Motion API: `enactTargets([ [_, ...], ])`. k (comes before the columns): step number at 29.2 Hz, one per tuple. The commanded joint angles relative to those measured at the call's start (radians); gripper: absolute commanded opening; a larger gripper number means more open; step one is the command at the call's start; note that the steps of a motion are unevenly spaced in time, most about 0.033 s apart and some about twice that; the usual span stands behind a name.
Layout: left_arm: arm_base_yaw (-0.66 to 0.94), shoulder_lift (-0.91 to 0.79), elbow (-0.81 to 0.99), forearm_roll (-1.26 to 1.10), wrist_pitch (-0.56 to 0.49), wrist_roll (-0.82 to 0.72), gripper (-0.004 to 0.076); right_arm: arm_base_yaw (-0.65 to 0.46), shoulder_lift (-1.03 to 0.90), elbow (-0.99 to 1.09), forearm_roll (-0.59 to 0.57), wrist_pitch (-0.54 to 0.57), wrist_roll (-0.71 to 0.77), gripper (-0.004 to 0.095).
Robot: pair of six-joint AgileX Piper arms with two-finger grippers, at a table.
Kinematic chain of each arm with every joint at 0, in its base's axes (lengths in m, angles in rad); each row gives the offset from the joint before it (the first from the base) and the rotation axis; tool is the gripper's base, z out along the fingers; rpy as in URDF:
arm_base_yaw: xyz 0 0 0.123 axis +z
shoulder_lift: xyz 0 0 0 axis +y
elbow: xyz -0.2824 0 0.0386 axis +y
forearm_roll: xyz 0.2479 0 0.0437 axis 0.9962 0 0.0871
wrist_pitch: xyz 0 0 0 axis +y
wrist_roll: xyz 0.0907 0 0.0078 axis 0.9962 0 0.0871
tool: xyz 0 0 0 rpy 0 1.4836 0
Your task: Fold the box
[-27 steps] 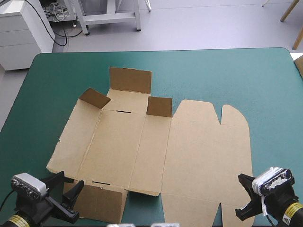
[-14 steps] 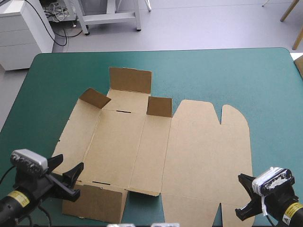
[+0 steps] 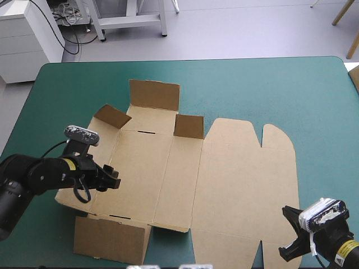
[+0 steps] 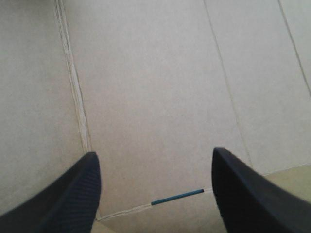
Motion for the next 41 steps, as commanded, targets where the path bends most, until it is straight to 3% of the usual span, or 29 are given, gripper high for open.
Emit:
enactTargets([
  [1, 0.002, 0.093, -0.113, 0.038, 0.076, -0.011, 0.0471, -0.004, 0.008, -0.025, -0.011, -0.072, -0.001, -0.0016],
  [7, 0.002, 0.217, -0.221, 0.160, 0.228, 0.000, 0.0471, -0.004, 0.008, -0.025, -0.011, -0.072, -0.002, -0.0016],
  [12, 0.052, 0.254, -0.247, 0.167, 0.228, 0.017, 0.0471, -0.004, 0.008, -0.025, -0.011, -0.074, -0.002, -0.0016],
  [22, 0.441, 0.283, -0.247, -0.102, 0.228, 0.312, 0.0471, -0.004, 0.008, -0.025, -0.011, -0.074, -0.002, -0.0016],
  [29, 0.639, 0.345, -0.247, -0.187, 0.229, 0.403, 0.0471, -0.004, 0.008, -0.025, -0.011, -0.074, -0.002, -0.0016],
  [41, 0.686, 0.497, -0.199, -0.325, 0.232, 0.444, 0.0471, -0.004, 0.008, -0.025, -0.014, -0.074, -0.002, -0.0016],
])
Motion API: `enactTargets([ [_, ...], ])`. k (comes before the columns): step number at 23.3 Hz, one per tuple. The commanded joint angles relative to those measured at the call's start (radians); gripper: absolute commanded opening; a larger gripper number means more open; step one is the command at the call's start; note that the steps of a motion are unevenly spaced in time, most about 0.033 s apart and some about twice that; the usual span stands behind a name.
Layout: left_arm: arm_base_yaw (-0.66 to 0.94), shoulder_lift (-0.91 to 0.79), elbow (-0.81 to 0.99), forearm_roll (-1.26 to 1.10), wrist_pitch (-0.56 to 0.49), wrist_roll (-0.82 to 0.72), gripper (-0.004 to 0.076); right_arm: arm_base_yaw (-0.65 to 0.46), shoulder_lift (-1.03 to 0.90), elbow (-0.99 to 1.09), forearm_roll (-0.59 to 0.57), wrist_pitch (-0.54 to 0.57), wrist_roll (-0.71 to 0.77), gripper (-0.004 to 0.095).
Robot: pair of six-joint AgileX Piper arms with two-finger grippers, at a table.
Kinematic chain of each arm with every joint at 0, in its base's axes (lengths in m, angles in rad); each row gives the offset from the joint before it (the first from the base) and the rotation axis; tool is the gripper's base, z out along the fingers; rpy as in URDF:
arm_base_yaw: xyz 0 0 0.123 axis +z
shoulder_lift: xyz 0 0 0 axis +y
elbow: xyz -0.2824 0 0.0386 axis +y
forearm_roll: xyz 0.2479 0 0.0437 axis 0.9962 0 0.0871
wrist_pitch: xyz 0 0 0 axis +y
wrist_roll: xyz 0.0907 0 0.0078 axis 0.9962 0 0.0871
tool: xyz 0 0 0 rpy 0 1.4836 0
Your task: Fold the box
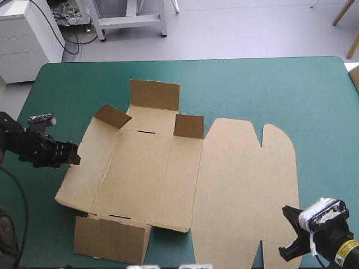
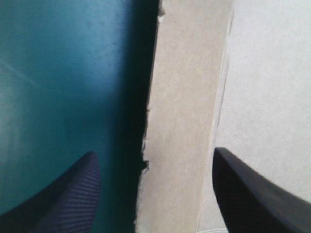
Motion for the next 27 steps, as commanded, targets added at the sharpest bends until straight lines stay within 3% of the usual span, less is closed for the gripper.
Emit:
enactTargets([
  [1, 0.001, -0.005, 0.018, -0.073, 0.060, 0.023, 0.0471, -0.004, 0.008, -0.025, -0.014, -0.073, -0.002, -0.0016],
  [12, -0.043, 0.025, 0.163, -0.109, 0.060, 0.027, 0.0452, -0.004, 0.008, -0.023, -0.081, -0.073, -0.002, -0.0016],
  [19, -0.109, 0.025, 0.163, -0.098, 0.060, 0.030, 0.0286, -0.004, 0.008, -0.023, -0.081, -0.073, -0.002, -0.0016],
  [25, -0.153, 0.025, 0.163, -0.107, 0.060, 0.173, 0.0004, -0.004, 0.008, -0.023, -0.081, -0.073, -0.002, -0.0016],
  [27, -0.170, 0.025, 0.159, -0.098, 0.060, 0.204, -0.0008, -0.004, 0.008, -0.023, -0.081, -0.073, -0.002, -0.0016],
])
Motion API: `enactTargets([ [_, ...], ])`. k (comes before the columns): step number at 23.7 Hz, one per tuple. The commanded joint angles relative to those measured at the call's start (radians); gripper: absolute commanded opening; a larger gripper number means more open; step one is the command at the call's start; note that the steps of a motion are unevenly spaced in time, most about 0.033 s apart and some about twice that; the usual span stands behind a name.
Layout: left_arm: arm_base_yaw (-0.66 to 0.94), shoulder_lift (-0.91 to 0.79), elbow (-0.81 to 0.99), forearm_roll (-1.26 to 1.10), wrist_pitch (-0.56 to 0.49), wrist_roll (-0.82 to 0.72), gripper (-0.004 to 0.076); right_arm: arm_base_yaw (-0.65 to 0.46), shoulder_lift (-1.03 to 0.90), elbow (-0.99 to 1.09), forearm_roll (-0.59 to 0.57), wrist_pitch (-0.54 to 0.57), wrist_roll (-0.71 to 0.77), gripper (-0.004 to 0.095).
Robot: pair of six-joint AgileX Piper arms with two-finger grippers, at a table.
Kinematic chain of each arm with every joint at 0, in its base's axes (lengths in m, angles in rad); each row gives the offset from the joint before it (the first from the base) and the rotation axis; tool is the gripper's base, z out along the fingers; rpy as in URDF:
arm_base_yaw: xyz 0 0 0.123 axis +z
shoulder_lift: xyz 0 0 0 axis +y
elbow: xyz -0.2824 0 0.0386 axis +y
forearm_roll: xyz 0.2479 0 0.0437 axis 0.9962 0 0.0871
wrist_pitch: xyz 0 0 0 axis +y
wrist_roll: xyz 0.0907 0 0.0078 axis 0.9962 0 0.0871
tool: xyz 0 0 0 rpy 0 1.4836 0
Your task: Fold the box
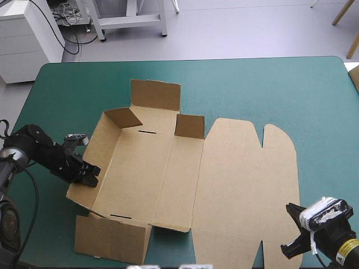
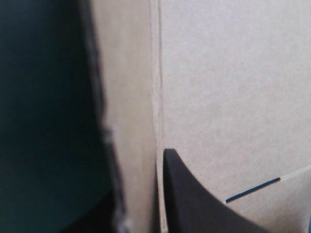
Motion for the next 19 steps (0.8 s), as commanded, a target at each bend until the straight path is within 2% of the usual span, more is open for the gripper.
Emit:
enactTargets([
  [1, -0.035, -0.033, -0.024, -0.020, 0.076, 0.055, -0.0008, -0.004, 0.008, -0.024, -0.018, -0.072, -0.002, -0.0016],
  [10, -0.176, -0.033, -0.154, 0.378, 0.013, -0.074, -0.0008, -0.004, 0.008, -0.024, -0.018, -0.072, -0.002, -0.0016],
  [15, -0.336, -0.033, -0.370, 0.578, -0.164, -0.103, -0.0008, -0.004, 0.008, -0.024, -0.016, -0.072, 0.008, -0.0016],
  [19, -0.497, -0.033, -0.461, 0.710, -0.260, -0.084, -0.0008, -0.004, 0.008, -0.024, -0.016, -0.072, 0.012, -0.0016],
])
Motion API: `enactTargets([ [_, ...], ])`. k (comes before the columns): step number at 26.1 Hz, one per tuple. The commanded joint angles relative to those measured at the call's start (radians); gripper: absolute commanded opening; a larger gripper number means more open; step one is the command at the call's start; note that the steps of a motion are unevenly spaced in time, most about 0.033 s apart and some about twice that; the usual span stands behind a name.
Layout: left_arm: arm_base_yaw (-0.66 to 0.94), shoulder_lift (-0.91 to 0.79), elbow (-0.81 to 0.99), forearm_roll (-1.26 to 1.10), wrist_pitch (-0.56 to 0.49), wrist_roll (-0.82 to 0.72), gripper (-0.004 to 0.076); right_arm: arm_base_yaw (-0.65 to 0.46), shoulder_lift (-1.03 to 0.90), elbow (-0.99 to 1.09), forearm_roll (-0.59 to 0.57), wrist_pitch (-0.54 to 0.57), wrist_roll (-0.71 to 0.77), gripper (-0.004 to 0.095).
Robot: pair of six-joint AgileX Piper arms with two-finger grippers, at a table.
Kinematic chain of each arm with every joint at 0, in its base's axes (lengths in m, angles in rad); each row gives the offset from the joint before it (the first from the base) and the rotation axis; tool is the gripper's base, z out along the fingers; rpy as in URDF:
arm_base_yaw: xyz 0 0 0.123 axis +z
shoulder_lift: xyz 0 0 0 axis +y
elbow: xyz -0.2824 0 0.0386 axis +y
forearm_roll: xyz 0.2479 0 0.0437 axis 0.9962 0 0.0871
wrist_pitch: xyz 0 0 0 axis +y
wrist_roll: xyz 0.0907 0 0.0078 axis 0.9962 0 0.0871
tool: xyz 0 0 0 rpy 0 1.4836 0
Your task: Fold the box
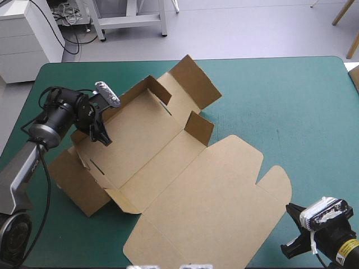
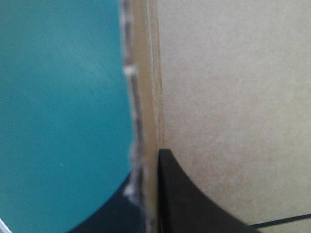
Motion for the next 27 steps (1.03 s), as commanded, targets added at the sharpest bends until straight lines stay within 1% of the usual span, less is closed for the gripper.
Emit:
enactTargets([
  [1, -0.123, -0.041, -0.062, 0.105, -0.103, 0.004, -0.0008, -0.004, 0.008, -0.024, -0.016, -0.072, 0.008, -0.0016],
  [5, -0.284, -0.041, -0.062, 0.292, -0.221, -0.022, -0.0008, -0.004, 0.008, -0.024, -0.016, -0.072, 0.008, -0.0016],
  [7, -0.362, -0.041, -0.062, 0.364, -0.251, -0.028, -0.0008, -0.004, 0.008, -0.024, -0.016, -0.072, 0.008, -0.0016],
  [13, -0.487, -0.041, -0.056, 0.509, -0.273, -0.127, -0.0008, -0.004, 0.008, -0.024, -0.016, -0.072, 0.008, -0.0016],
  [16, -0.532, -0.041, -0.036, 0.571, -0.293, -0.205, -0.0008, -0.004, 0.008, -0.024, -0.016, -0.072, 0.008, -0.0016],
  [23, -0.595, -0.044, 0.090, 0.768, -0.337, -0.389, -0.0008, -0.004, 0.008, -0.024, -0.016, -0.072, 0.008, -0.0016],
  [27, -0.646, -0.057, 0.159, 0.893, -0.339, -0.507, -0.0008, -0.004, 0.008, -0.024, -0.018, -0.072, 0.008, -0.0016],
])
